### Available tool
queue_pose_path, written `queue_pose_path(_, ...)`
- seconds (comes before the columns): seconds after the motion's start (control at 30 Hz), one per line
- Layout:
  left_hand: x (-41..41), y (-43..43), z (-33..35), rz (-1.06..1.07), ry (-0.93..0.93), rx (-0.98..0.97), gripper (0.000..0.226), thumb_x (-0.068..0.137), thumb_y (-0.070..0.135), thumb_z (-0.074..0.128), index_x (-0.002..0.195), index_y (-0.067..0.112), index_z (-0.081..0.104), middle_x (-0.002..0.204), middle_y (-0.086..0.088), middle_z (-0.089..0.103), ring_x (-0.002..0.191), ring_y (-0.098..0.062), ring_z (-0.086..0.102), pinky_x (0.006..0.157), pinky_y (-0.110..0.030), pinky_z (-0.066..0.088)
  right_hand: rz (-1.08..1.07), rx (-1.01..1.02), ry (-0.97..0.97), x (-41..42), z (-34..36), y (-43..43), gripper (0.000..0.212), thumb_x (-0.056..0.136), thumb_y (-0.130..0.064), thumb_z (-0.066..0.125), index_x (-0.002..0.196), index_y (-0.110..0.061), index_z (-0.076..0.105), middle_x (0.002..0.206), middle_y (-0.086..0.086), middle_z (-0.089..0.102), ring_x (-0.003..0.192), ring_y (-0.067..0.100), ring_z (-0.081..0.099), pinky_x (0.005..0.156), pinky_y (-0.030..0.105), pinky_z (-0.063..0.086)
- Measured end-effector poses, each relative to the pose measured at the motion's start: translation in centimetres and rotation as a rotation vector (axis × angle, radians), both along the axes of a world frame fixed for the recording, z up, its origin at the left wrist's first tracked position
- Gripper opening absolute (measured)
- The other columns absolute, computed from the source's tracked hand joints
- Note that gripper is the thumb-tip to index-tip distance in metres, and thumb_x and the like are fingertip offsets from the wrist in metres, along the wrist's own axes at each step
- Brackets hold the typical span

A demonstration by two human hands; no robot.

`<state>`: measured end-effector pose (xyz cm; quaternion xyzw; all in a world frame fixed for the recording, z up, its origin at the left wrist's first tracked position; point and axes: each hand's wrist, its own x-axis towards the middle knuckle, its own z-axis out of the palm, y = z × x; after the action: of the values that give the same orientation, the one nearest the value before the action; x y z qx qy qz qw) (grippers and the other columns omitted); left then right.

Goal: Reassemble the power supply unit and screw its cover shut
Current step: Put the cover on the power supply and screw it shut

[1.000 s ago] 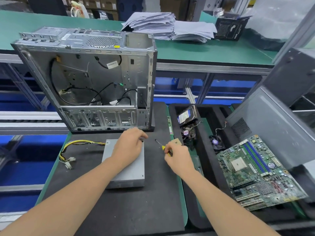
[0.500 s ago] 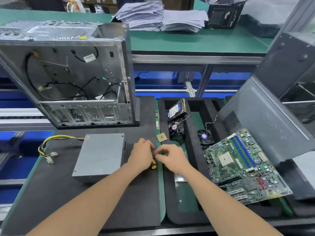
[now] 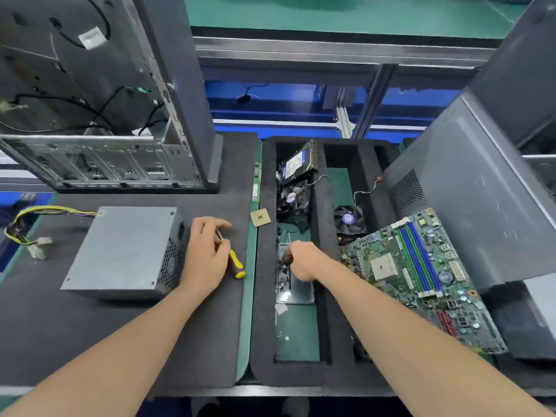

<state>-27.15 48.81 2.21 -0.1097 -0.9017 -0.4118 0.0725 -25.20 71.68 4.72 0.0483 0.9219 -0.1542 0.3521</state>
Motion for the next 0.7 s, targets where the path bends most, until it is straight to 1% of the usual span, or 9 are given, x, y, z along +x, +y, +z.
queue_pose_path(0.07, -0.1, -0.1, -0.4, 0.000, 0.024, 0.012, 0.041, 0.084, -0.008, 0.061, 0.109, 0.025, 0.062, 0.111, 0.010, 0.042, 0.080, -0.014, 0.055, 0.079, -0.018, 0.044, 0.041, 0.013, -0.001, -0.4, -0.8, -0.2, 0.035, 0.101, 0.004, 0.046, 0.132, 0.002, 0.062, 0.131, 0.019, 0.066, 0.117, 0.035, 0.067, 0.103, 0.042, 0.054)
queue_pose_path(0.17, -0.2, -0.2, -0.8, -0.018, 0.035, 0.007, 0.041, 0.084, -0.008, 0.059, 0.108, 0.025, 0.061, 0.110, 0.011, 0.042, 0.083, -0.014, 0.055, 0.079, -0.014, 0.042, 0.025, 0.007, 0.006, -1.0, -1.7, -0.3, 0.032, 0.100, 0.003, 0.048, 0.126, 0.001, 0.066, 0.126, 0.018, 0.069, 0.113, 0.033, 0.068, 0.101, 0.041, 0.055)
queue_pose_path(0.3, -0.2, -0.2, -1.0, -0.030, 0.032, 0.003, 0.037, 0.085, -0.003, 0.056, 0.107, 0.026, 0.061, 0.108, 0.014, 0.042, 0.085, -0.012, 0.053, 0.078, -0.012, 0.040, -0.090, -0.015, 0.075, -1.3, -2.2, -0.1, 0.035, 0.098, 0.004, 0.047, 0.126, -0.002, 0.067, 0.128, 0.015, 0.067, 0.115, 0.031, 0.066, 0.100, 0.035, 0.054)
queue_pose_path(0.4, -0.2, -0.4, -1.1, -0.028, 0.021, 0.022, 0.035, 0.086, -0.001, 0.055, 0.107, 0.026, 0.062, 0.107, 0.013, 0.042, 0.086, -0.013, 0.053, 0.079, -0.011, 0.040, -0.193, -0.081, 0.100, -1.1, -2.6, 0.0, 0.037, 0.098, 0.006, 0.046, 0.124, -0.006, 0.069, 0.126, 0.013, 0.066, 0.104, 0.027, 0.064, 0.092, 0.027, 0.051)
queue_pose_path(0.47, -0.2, -0.4, -1.1, -0.029, 0.017, 0.031, 0.034, 0.086, -0.001, 0.055, 0.106, 0.024, 0.062, 0.107, 0.012, 0.043, 0.086, -0.013, 0.053, 0.078, -0.010, 0.040, -0.221, -0.096, 0.094, -1.0, -2.7, 0.0, 0.034, 0.099, 0.005, 0.047, 0.121, -0.003, 0.071, 0.126, 0.015, 0.067, 0.108, 0.028, 0.066, 0.098, 0.031, 0.054)
queue_pose_path(0.53, -0.2, -0.4, -1.0, -0.027, 0.014, 0.040, 0.034, 0.085, -0.003, 0.056, 0.106, 0.023, 0.063, 0.107, 0.012, 0.043, 0.085, -0.013, 0.053, 0.078, -0.013, 0.041, -0.249, -0.103, 0.089, -1.1, -2.7, -0.2, 0.032, 0.100, 0.002, 0.047, 0.122, -0.001, 0.070, 0.126, 0.017, 0.068, 0.115, 0.031, 0.067, 0.103, 0.039, 0.054)
queue_pose_path(0.57, -0.2, -0.4, -1.0, -0.023, 0.012, 0.045, 0.034, 0.085, -0.004, 0.056, 0.106, 0.023, 0.063, 0.106, 0.011, 0.043, 0.085, -0.013, 0.053, 0.078, -0.015, 0.042, -0.261, -0.108, 0.088, -1.1, -2.7, -0.2, 0.031, 0.101, 0.001, 0.047, 0.123, 0.000, 0.070, 0.127, 0.017, 0.068, 0.117, 0.032, 0.066, 0.104, 0.040, 0.053)
queue_pose_path(0.63, -0.2, -0.4, -0.9, -0.015, 0.011, 0.056, 0.036, 0.084, -0.005, 0.055, 0.105, 0.023, 0.064, 0.106, 0.010, 0.044, 0.084, -0.013, 0.053, 0.078, -0.017, 0.044, -0.274, -0.102, 0.114, -1.1, -2.9, -0.1, 0.032, 0.101, 0.002, 0.047, 0.123, -0.001, 0.071, 0.129, 0.016, 0.068, 0.118, 0.032, 0.066, 0.104, 0.039, 0.053)
queue_pose_path(0.7, -0.1, -0.4, -0.8, -0.010, 0.012, 0.068, 0.037, 0.082, -0.005, 0.054, 0.105, 0.022, 0.064, 0.106, 0.010, 0.044, 0.084, -0.013, 0.053, 0.078, -0.015, 0.043, -0.308, -0.112, 0.164, -1.1, -3.2, -0.1, 0.034, 0.099, 0.004, 0.046, 0.118, -0.004, 0.073, 0.124, 0.016, 0.068, 0.113, 0.032, 0.067, 0.101, 0.036, 0.055)
